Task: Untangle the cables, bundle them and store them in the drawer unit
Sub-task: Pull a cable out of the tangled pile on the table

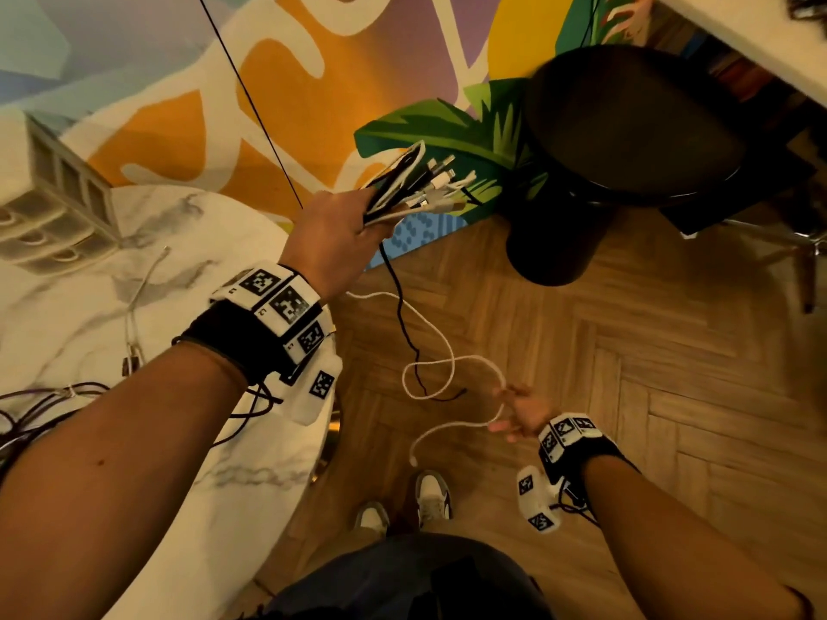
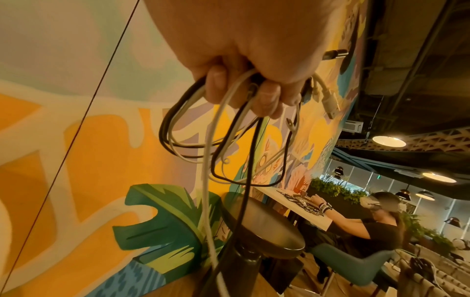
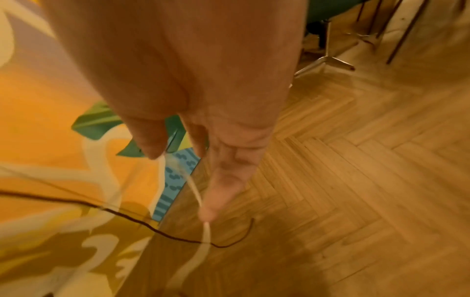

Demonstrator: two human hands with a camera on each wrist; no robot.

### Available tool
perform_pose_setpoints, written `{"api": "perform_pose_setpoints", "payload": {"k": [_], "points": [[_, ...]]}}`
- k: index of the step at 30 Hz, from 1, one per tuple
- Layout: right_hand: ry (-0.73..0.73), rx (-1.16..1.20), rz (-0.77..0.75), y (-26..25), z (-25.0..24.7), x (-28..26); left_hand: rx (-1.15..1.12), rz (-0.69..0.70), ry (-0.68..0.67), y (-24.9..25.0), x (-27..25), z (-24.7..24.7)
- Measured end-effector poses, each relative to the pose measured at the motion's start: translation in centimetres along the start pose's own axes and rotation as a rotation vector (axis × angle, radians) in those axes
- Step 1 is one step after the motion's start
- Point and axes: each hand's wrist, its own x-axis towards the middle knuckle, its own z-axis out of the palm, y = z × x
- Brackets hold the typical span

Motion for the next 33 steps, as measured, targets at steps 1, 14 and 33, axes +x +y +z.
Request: {"api": "perform_pose_setpoints", "payload": {"k": [1,14,33], "points": [[0.003,-0.054,0.012,0.2,0.1,-0.1,-0.018,-0.002,0.006,0.2,0.0,-0.1],[-0.092,-0.105,-0.885,-11.7,4.0,-8.8,-0.218,0.057,-0.063,1.8,0.0,1.2],[0.633,0.414,-0.568,-9.1,0.3,-4.6,-0.541,-0.145,0.038,-0.9,1.9,-0.6]]}}
